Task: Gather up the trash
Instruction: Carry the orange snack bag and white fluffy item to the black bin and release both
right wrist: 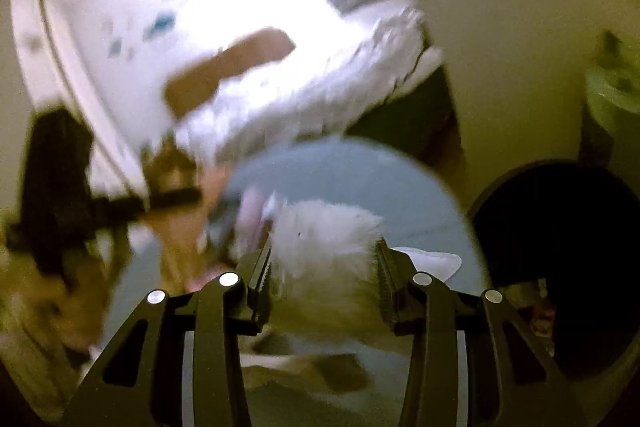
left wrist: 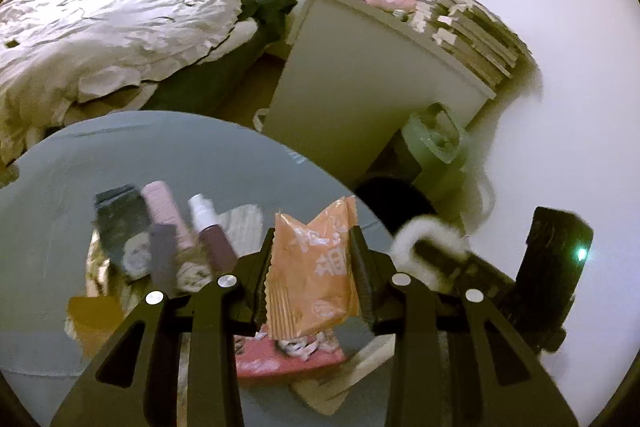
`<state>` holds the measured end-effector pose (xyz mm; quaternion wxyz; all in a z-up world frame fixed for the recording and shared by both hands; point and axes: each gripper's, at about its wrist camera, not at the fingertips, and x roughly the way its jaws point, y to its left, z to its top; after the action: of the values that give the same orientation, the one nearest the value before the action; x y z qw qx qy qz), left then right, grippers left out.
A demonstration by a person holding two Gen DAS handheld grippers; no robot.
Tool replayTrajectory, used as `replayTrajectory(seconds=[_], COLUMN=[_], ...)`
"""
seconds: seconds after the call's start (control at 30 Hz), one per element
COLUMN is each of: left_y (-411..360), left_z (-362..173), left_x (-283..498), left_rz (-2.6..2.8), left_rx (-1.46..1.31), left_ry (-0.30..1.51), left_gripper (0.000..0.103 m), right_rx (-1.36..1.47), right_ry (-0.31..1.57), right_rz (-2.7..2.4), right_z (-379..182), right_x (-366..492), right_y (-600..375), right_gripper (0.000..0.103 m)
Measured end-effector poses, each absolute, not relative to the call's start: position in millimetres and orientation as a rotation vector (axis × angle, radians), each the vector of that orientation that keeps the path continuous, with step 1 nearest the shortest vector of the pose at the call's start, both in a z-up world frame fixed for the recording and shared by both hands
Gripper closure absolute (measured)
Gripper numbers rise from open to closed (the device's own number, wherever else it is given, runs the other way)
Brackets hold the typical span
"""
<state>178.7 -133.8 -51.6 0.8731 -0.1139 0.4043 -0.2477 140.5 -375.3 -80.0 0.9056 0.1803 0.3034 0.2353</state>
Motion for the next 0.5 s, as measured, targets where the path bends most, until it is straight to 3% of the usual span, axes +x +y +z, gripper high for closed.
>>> replayTrajectory(seconds=[0.27, 0.5], left_y=[-197, -278], left_z=[-46, -67], left_x=[190, 218], left_rz=[-0.651, -0.801], left_rx=[-0.208, -0.216], left_ry=[0.828, 0.892], left_gripper=[0.068, 0.068], right_rx=[0.581, 0.683], right_ry=[0.459, 0.528], right_rz=[0.207, 0.017], right_z=[-89, -130], right_x=[125, 133], right_y=[-475, -529], right_gripper=[0.061, 0.061])
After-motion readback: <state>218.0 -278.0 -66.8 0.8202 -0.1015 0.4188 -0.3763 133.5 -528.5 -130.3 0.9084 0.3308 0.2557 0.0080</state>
